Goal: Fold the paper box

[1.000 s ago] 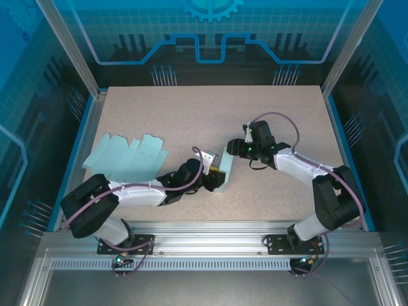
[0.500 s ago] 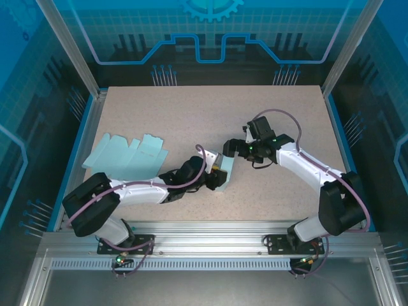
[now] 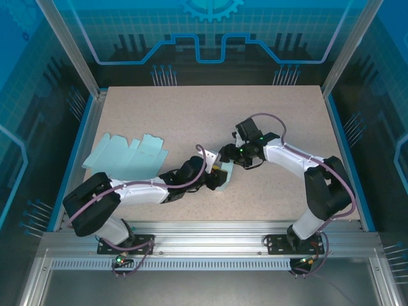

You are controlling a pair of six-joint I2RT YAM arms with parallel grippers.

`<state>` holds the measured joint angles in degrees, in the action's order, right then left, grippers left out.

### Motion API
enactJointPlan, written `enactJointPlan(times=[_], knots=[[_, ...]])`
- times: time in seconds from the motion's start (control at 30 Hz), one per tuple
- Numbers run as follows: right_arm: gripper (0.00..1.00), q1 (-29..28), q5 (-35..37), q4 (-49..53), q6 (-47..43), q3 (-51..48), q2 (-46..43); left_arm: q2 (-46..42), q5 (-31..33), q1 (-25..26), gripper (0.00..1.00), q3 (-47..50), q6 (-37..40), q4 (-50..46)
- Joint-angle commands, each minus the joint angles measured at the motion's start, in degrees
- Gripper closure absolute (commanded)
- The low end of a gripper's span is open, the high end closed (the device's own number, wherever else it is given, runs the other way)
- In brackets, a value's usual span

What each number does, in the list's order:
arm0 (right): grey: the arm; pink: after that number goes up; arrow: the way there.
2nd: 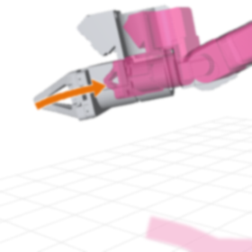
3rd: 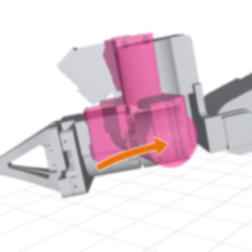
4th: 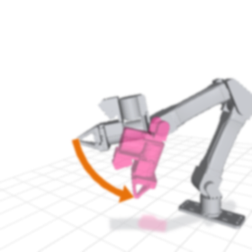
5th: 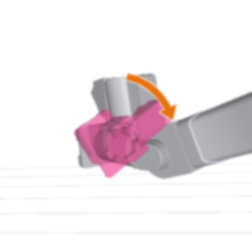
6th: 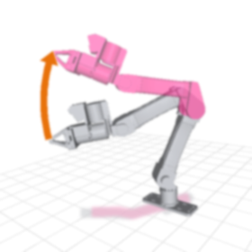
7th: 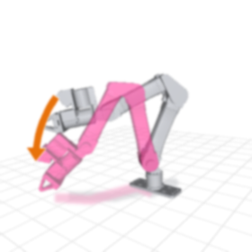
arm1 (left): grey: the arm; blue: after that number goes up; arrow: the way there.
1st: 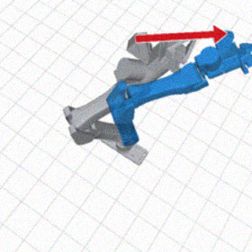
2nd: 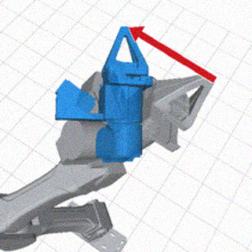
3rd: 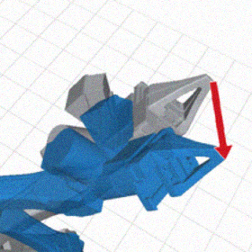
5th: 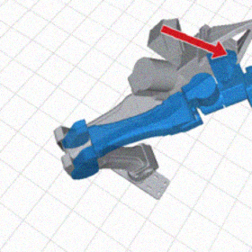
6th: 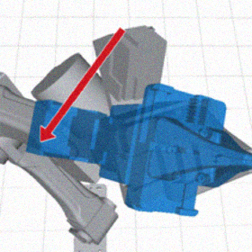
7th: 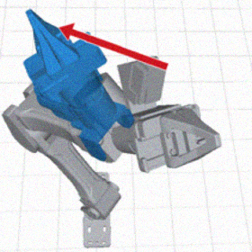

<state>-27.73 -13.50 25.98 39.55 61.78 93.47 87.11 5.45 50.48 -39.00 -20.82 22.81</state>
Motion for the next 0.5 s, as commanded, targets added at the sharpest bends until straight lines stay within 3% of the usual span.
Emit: enactJointPlan(times=[0.0,0.17,0.33,0.47], knots=[[0.50,0.9,-2.0,-2.4,0.5,-1.8,0.5,-0.2,0.8,0.0,0.55,2.9,1.2,-6.7],[0.61,4.7,-6.7,-12.2,3.2,-7.9,-1.3,-5.6,1.4,-0.2,0.52,3.5,1.4,-7.0],[0.64,8.6,-8.2,-23.7,6.0,-15.3,-4.3,-12.8,2.6,-1.8,0.46,4.5,0.3,-7.2],[0.64,14.9,-9.9,-35.3,9.7,-21.6,-6.2,-18.7,2.5,-6.4,0.40,6.5,-2.6,-7.2]])
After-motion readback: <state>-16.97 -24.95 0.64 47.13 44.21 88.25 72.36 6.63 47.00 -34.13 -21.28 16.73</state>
